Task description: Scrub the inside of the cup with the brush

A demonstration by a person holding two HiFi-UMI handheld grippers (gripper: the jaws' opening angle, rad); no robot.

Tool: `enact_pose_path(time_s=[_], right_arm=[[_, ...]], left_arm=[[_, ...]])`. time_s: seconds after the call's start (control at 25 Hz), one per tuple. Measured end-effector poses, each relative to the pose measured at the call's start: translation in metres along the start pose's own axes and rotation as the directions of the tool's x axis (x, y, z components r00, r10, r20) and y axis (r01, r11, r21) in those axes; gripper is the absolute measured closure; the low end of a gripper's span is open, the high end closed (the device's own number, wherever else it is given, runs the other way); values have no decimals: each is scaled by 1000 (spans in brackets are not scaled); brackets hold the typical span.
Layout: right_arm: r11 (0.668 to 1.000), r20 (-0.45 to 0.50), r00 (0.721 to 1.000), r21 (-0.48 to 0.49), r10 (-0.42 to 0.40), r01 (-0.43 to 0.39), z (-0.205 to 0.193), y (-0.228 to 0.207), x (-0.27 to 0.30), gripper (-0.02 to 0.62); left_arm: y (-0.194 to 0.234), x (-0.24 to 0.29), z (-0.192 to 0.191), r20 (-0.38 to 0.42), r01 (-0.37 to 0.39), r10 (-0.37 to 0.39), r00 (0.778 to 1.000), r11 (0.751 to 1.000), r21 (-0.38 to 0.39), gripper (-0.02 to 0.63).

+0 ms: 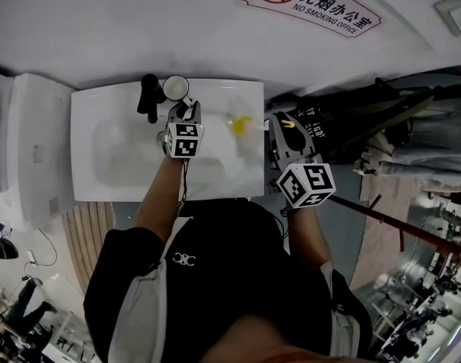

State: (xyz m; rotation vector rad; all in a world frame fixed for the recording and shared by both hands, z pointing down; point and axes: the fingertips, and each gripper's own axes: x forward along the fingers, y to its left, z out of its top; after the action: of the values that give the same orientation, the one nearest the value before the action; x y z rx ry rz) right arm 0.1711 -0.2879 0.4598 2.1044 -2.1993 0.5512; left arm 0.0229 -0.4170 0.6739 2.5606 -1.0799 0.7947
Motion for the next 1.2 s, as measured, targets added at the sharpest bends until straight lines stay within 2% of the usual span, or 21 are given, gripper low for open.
enact_pose_path(time_s=[0.16,0.28,0.36,0.52,0.68,0.88,1.2], right_arm=[[999,-12,999,13,31,-31,-2,7,0,538],[999,-14,999,18,41,-41,-2,10,0,538],[999,-14,999,11,44,-44,-2,12,-1,538],[999,-11,999,1,47,-47,0,13,-6,538],[998,-6,998,-2,57,-57,0,13,-9,538],[996,-3,996,2,92,-92,-1,17,-13,538],[981,9,982,26,191,-191,3,26,-18,538]], left_arm=[[-3,4,2,6,-34,33,999,995,98,545],[-5,8,1,5,-72,73,997,975,212,546],[-5,9,-1,5,-82,84,996,962,261,549],[-5,2,-1,3,-62,63,998,970,233,552],[-12,-11,1,15,-35,32,999,971,237,557],[-25,-31,-8,7,-34,33,999,971,235,563],[-50,-75,-36,-44,-11,26,999,952,305,561]])
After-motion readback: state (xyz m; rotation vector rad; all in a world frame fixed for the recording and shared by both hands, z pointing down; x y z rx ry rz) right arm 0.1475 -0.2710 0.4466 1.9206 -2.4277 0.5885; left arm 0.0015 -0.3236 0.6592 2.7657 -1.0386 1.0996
